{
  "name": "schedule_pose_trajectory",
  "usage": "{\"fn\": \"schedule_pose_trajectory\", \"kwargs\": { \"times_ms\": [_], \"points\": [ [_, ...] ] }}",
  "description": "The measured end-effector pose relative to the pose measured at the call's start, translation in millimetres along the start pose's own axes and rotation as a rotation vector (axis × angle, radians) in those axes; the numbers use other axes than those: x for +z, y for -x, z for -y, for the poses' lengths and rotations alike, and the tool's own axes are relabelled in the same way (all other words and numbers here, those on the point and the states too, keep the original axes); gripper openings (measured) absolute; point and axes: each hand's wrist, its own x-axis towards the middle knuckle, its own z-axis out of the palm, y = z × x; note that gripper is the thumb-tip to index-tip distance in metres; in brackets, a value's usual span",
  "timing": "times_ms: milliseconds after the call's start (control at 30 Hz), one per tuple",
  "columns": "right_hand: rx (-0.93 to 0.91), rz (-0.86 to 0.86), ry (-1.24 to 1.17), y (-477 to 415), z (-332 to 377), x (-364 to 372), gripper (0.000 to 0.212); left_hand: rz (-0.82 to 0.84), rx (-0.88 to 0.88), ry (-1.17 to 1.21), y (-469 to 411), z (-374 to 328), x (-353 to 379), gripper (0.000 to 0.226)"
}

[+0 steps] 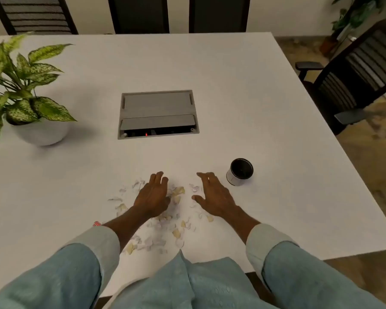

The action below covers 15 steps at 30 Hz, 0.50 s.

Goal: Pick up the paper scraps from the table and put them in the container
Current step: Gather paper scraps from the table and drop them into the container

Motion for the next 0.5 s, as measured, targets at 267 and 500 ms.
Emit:
{"fn": "schedule_pose_trajectory", "kwargs": {
  "times_ms": [267, 500],
  "points": [
    [0.180, 0.016, 0.006, 25, -24, 48, 0.047, 0.263, -0.063, 0.024, -16, -28, 42, 0.073],
    [0.252, 0.062, 0.008, 27, -40, 67, 0.051, 0.294, -0.080, 0.042, -22, -35, 60, 0.087]
  ]
}}
